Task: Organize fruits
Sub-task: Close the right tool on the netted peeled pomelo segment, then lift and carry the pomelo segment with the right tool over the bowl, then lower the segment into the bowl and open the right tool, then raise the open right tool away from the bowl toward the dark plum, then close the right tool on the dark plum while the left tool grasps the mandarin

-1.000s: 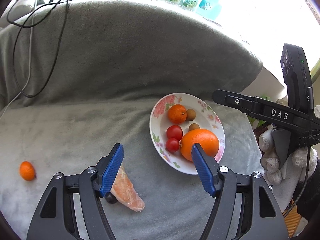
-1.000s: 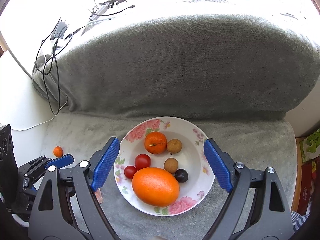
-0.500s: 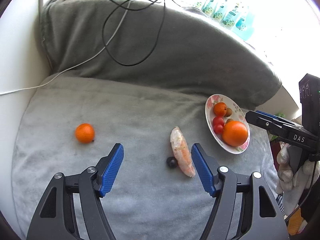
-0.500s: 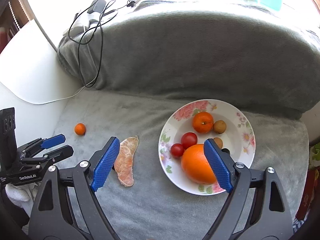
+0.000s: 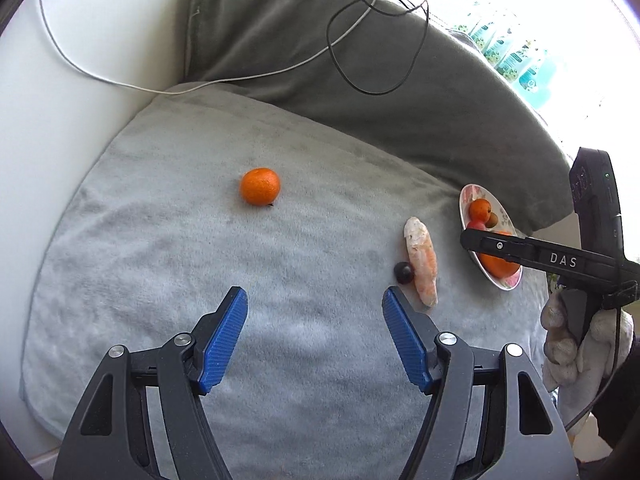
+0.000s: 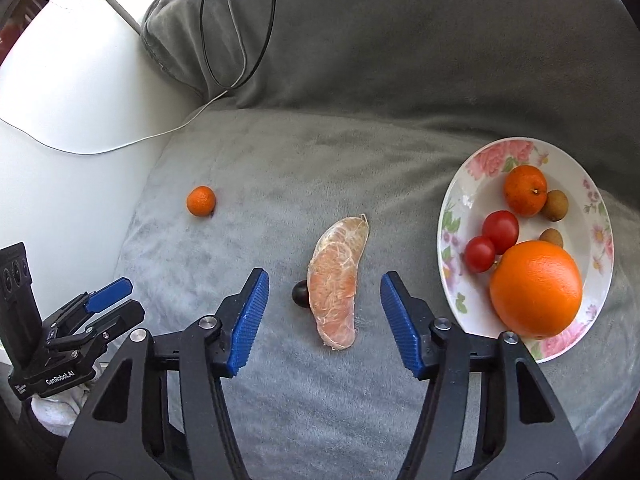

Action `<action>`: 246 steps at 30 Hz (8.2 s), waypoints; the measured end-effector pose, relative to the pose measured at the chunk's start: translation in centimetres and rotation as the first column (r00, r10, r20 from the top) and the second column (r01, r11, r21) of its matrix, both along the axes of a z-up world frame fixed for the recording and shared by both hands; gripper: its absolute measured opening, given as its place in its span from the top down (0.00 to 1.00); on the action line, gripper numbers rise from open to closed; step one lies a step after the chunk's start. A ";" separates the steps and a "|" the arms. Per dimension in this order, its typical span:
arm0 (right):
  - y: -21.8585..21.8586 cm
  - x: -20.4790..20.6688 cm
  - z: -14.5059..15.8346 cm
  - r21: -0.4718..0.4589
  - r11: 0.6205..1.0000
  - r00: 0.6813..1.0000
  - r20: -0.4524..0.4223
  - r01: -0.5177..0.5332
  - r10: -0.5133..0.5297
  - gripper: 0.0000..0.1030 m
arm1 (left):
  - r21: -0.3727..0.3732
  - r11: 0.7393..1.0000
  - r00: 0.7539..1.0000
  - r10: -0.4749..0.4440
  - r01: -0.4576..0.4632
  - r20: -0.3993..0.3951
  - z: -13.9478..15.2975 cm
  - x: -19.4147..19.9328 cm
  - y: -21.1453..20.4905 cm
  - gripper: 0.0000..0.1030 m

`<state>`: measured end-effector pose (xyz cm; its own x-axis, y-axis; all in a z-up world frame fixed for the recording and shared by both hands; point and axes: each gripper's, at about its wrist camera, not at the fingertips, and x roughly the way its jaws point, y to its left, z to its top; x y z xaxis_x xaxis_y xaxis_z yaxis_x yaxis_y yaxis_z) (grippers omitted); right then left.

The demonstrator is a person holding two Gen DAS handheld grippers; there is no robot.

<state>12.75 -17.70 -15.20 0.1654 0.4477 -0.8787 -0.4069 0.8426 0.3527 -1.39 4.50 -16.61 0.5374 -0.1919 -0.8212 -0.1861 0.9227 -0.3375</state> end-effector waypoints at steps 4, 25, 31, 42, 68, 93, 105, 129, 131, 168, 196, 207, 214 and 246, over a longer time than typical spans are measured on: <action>1.5 0.3 -1.6 -0.016 1.000 0.999 -0.053 -0.001 0.001 0.48 | -0.010 1.000 1.000 0.019 -0.019 0.002 0.0 -1.4 0.6 0.32; 4.8 2.6 -6.3 -0.182 0.983 0.986 -0.160 0.019 -0.049 0.58 | -0.039 0.997 0.998 0.068 -0.068 0.000 -0.3 -3.1 1.9 0.32; 5.2 2.8 -6.9 -0.194 0.981 0.984 -0.173 0.013 -0.048 0.61 | -0.042 0.997 0.997 0.070 -0.071 -0.008 -0.5 -3.0 2.1 0.32; 3.9 3.0 -7.0 -0.147 0.989 0.983 -0.180 0.014 -0.041 0.62 | -0.038 0.997 0.998 0.062 -0.062 -0.009 -0.5 -2.6 2.1 0.32; -2.7 0.5 0.2 0.000 0.994 0.992 -0.065 0.109 -0.109 0.62 | -0.006 0.999 0.999 -0.051 0.051 0.011 0.7 -0.2 -1.9 0.32; -14.7 5.0 2.5 -0.064 0.967 0.968 0.068 0.245 -0.241 0.62 | 0.064 0.980 0.982 -0.187 0.187 -0.010 1.5 2.5 -7.2 0.32; -16.2 7.5 0.1 -0.143 0.962 0.972 0.064 0.234 -0.227 0.62 | 0.098 0.970 0.974 -0.225 0.224 0.004 2.7 3.2 -8.6 0.32; -14.6 7.9 -1.1 -0.155 0.964 0.976 0.055 0.216 -0.210 0.62 | 0.097 0.966 0.970 -0.241 0.239 0.006 2.8 3.4 -9.0 0.32; -14.7 7.8 -1.1 -0.155 0.964 0.976 0.056 0.216 -0.209 0.62 | 0.097 0.966 0.970 -0.241 0.240 0.007 2.8 3.4 -9.1 0.32; -11.2 3.5 5.2 -0.196 0.955 0.950 0.266 0.222 -0.167 0.18 | 0.101 0.971 0.975 -0.220 0.217 0.018 3.4 2.3 -8.7 0.32; -3.8 -2.1 6.3 -0.082 0.994 0.932 0.359 0.074 -0.040 0.18 | 0.105 0.993 0.998 -0.060 0.058 0.018 1.1 2.7 -0.8 0.32; -0.7 -4.0 3.1 -0.086 0.996 0.961 0.276 0.020 0.004 0.18 | 0.068 0.997 0.999 -0.045 0.045 0.003 -1.1 5.4 2.3 0.32; 0.1 -4.2 1.0 -0.066 0.998 0.976 0.217 0.011 0.004 0.19 | 0.034 0.998 0.999 -0.049 0.050 -0.005 -2.5 7.2 3.7 0.32; 4.7 -2.1 -5.9 -0.064 0.996 0.998 0.030 -0.060 0.062 0.60 | -0.017 0.998 0.996 -0.062 0.062 -0.063 -6.3 11.6 5.2 0.42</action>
<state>10.70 -13.03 -21.12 0.1683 0.4015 -0.9002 -0.4686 0.8361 0.2853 10.22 9.66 -22.89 0.4711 -0.2362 -0.8499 -0.1502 0.9279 -0.3411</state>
